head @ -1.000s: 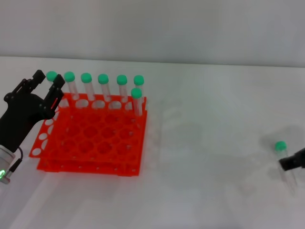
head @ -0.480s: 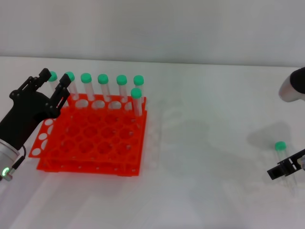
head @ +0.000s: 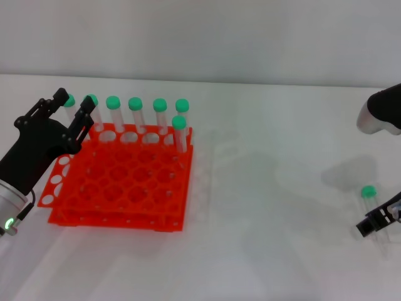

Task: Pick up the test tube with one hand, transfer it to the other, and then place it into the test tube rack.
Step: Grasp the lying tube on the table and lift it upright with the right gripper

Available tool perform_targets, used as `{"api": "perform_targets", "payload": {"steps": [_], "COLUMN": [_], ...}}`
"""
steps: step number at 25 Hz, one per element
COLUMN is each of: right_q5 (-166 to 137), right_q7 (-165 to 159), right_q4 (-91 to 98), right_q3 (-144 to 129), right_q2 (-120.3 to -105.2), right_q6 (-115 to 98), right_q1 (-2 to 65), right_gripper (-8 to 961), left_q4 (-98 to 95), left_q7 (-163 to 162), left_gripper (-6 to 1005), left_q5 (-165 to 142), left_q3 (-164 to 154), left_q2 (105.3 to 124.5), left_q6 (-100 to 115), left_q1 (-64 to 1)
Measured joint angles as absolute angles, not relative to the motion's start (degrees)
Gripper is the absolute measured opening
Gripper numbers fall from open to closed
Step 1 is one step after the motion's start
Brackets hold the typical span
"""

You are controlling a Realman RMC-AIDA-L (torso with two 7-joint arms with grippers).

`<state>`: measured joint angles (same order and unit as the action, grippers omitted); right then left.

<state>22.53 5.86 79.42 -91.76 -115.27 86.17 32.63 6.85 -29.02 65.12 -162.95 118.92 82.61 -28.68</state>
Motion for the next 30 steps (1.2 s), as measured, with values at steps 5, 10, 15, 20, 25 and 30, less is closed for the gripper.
{"api": "perform_targets", "payload": {"steps": [5, 10, 15, 20, 25, 30], "right_q5": [22.25, 22.23, 22.23, 22.23, 22.18, 22.30], "right_q7": [6.01, 6.70, 7.11, 7.34, 7.83, 8.12], "right_q4": [77.38, 76.40, 75.64, 75.09, 72.62, 71.42], "right_q3": [-91.80, -91.84, -91.85, -91.85, -91.83, -91.85], "right_q2": [-115.18, -115.13, -115.17, -115.13, -115.17, -115.28], "right_q6": [86.27, 86.49, 86.57, 86.74, 86.93, 86.85], "right_q1": [33.46, 33.72, 34.10, 34.58, 36.05, 37.18], "right_gripper": [580, 433, 388, 317, 244, 201], "left_q4": [6.85, 6.85, 6.83, 6.81, 6.84, 6.86], "left_q7": [-29.00, -29.00, -29.00, -29.00, -29.00, -29.00], "left_gripper": [494, 493, 492, 491, 489, 488], "left_q5": [65.12, 65.13, 65.13, 65.13, 65.13, 65.01], "left_q3": [-162.95, -162.95, -162.95, -162.94, -162.94, -162.94], "left_q2": [118.87, 118.83, 118.94, 118.97, 118.92, 118.91], "left_q6": [82.61, 82.61, 82.64, 82.80, 82.86, 82.64], "left_q1": [-29.01, -29.26, -29.50, -29.43, -29.40, -29.48]}}
